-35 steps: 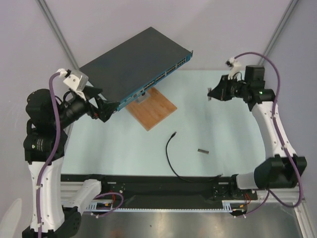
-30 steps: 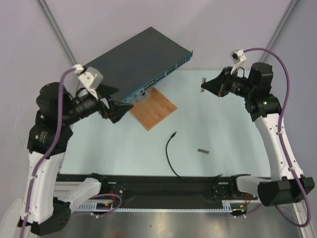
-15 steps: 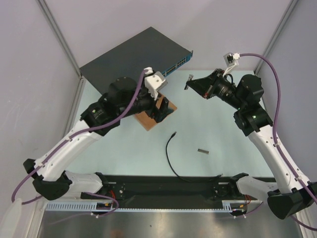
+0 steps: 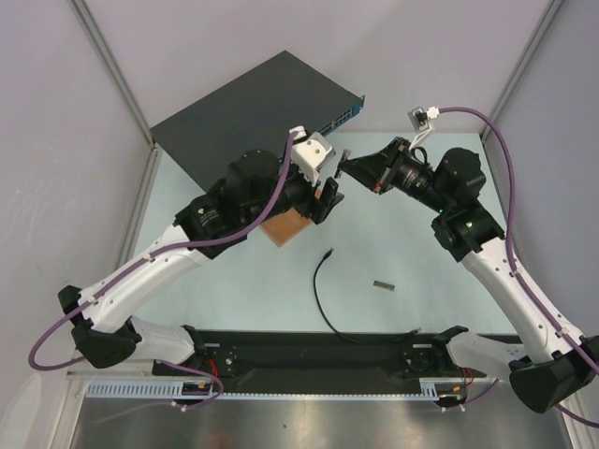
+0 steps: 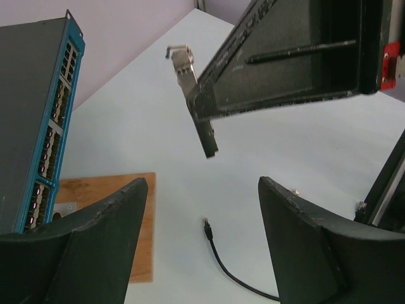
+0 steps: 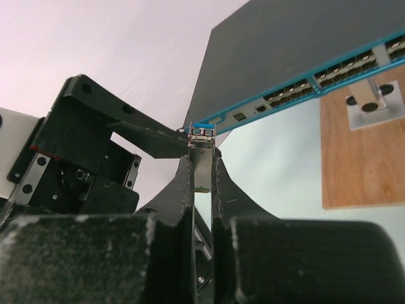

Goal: Insert the plug into the switch port

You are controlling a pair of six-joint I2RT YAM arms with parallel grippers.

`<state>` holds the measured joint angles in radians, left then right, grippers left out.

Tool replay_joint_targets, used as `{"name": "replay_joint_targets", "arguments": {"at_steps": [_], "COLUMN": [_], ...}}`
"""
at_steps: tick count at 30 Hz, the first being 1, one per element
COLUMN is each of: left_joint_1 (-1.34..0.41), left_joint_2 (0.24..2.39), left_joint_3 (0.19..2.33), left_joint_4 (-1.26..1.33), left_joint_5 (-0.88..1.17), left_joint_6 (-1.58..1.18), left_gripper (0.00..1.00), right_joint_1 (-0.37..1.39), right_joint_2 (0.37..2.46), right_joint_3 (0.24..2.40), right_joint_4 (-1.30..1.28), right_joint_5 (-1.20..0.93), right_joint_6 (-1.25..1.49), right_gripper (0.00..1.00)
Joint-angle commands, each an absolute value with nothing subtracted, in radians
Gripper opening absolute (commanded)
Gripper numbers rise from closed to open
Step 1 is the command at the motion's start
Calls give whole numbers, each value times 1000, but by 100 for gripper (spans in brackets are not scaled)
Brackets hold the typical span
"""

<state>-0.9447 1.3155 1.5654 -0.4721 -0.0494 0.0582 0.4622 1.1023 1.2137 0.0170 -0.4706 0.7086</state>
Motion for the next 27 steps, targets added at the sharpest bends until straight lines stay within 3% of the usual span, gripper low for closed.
{"name": "replay_joint_targets", "arguments": {"at_steps": [1,4,10,18,20,21,22,23,26,27], "left_joint_1": [-966,-969,-973,-973,-971,-973,-971,-971,-969,-969], "left_joint_2": [1333,1348,1359,1359,1355,1351,1347,1342,1316,1307], "left_joint_3": [1605,1608,1611,1603,1598,1595,1592,1585,1559,1551], "left_joint_4": [-403,-399,-397,-402,-403,-403,-406,-411,-423,-425], "left_joint_5": [-110,-126,-173,-206,-207,-207,-207,-203,-175,-164], "left_joint_6": [66,71,69,66,63,60,60,58,52,52], "left_gripper": [76,72,52,36,26,22,9,3,0,0], "right_joint_1": [479,488,497,502,502,502,502,502,486,479], "right_joint_2": [1078,1080,1065,1057,1055,1052,1051,1048,1037,1035], "right_joint_3": [1195,1192,1170,1167,1167,1167,1167,1167,1166,1164], "right_joint_4": [86,89,75,64,63,61,58,52,46,46], "right_joint_5": [-497,-511,-517,-528,-528,-526,-525,-517,-515,-514], "right_joint_6": [735,739,742,749,749,749,743,742,730,729], "right_gripper": [0,0,0,0,0,2,7,11,22,36]}}
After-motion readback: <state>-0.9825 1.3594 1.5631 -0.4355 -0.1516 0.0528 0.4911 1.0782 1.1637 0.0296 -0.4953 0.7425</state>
